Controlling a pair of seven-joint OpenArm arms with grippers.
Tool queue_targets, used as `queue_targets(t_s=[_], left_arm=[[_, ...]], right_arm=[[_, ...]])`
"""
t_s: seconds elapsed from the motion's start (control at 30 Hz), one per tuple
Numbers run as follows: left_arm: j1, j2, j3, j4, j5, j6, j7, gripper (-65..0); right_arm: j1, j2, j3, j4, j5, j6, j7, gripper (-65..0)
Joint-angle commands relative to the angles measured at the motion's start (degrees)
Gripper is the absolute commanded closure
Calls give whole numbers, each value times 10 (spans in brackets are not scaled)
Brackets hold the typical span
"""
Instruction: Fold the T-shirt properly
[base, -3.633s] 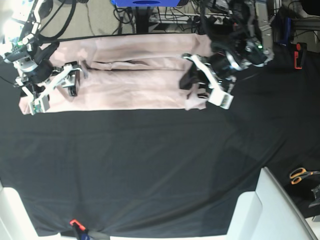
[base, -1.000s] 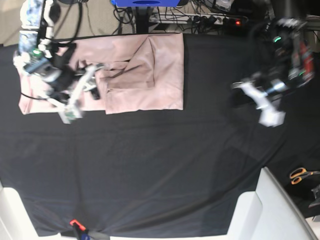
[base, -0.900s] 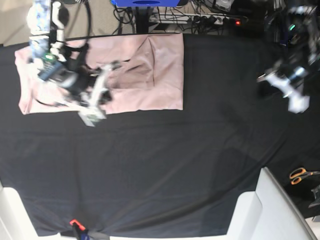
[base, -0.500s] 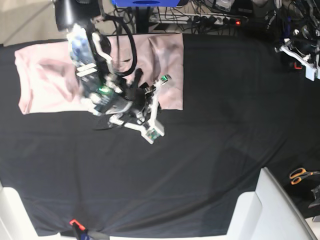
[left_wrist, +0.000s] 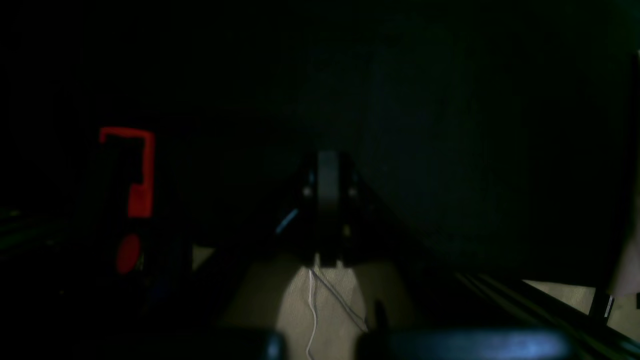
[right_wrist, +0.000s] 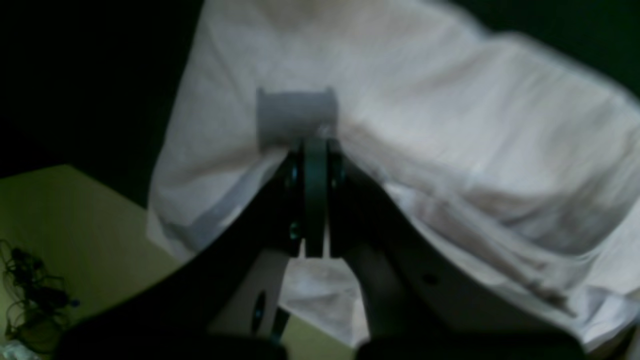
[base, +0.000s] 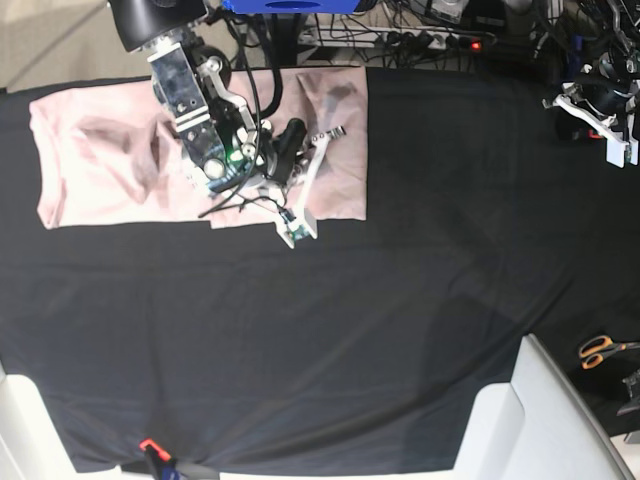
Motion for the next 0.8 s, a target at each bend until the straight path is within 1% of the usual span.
queue_targets(t_s=[0.0,0.13,0.27,0.33,0.43,0.5,0.63,0.7,0.77], left_arm=[[2,-10,-4,7,-7,0,-8,0],[1,-10,-4,7,-6,0,-8,0],[1,-13,-4,7,-5,0,-8,0],[-5,-13,-4,7,-5,0,-8,0],[-9,-14,-3,8,-5,0,-8,0],[-10,-11,-1,11,-8,0,-8,0],[-19,-10,64,15,-17,-1,-7,0],[-26,-6,100,17,-45,-1,-5,0],[-31,7,122,15,-82,-1,-5,0]], right_arm=[[4,-4,18,13,-1,-9,2,-6],[-15,-4,56,17,-2,-18,-14,-5],[-48,-3,90,53,-4,-21,-33,-5],[-69,-2,108,82,-4,-39,-44,-5],[-96,17,116,127,-3,-72,-63,-5],[-117,27,118,163,-3,-75,-68,-5],[-148,43,118,243,-3,-75,-55,-5],[-160,52,119,262,-3,-75,-19,-5],[-167,65,127,262,-3,-75,20,-5]])
